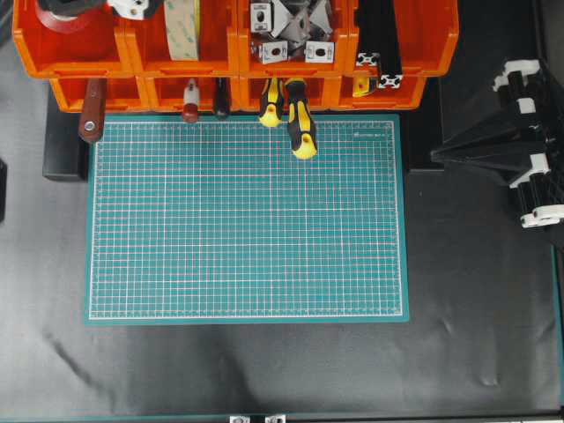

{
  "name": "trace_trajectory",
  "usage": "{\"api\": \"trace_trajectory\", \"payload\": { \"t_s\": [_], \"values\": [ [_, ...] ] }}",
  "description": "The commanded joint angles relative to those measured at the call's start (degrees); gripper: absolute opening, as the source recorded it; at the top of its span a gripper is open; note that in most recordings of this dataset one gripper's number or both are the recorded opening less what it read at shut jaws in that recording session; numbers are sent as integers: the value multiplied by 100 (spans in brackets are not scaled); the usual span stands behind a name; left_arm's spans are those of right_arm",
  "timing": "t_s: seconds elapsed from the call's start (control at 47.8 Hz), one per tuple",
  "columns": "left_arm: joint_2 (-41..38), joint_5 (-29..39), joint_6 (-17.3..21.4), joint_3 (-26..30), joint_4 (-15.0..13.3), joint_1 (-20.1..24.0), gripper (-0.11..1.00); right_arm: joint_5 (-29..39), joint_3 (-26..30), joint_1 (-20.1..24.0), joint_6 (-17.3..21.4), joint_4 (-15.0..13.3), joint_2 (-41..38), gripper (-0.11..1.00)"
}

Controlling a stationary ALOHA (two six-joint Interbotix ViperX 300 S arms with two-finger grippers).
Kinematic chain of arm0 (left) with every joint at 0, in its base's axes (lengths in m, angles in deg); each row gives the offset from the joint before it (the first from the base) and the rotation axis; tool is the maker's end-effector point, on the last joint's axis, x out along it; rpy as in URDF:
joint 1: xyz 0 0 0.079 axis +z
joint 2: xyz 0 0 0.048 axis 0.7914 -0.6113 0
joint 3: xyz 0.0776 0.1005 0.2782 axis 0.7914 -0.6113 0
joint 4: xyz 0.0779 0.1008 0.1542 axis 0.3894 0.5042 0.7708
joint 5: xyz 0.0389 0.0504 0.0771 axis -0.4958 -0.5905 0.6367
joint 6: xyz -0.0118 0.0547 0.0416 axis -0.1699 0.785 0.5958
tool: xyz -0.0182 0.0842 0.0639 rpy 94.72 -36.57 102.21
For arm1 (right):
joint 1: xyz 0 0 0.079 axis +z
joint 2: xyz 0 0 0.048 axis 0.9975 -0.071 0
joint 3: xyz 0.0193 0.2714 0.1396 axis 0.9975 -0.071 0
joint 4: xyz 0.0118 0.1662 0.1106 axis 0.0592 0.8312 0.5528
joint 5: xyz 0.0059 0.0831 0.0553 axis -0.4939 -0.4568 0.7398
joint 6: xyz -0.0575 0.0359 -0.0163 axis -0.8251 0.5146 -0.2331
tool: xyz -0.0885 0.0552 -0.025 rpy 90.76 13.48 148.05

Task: Pick foam from container rack with left arm.
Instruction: 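Hook the left gripper into the foam tape roll and grasp it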

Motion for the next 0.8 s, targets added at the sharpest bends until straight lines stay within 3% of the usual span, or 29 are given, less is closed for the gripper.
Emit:
{"api": "trace_trajectory", "payload": {
  "t_s": [0.0,0.293,0.377,0.545,0.775],
  "values": [
    [-9,-62,18,176,18,26,90,-70,158,35,0,0,-35,0],
    [-18,-44,-18,176,9,18,85,-70,158,79,-9,0,-35,0],
    [0,-62,-9,176,18,18,74,-70,158,79,0,0,-35,0],
    [70,-264,18,264,9,-9,31,-70,158,88,0,0,-35,0],
    [352,-765,44,923,18,-343,28,-79,149,88,18,0,-35,0]
  ]
}}
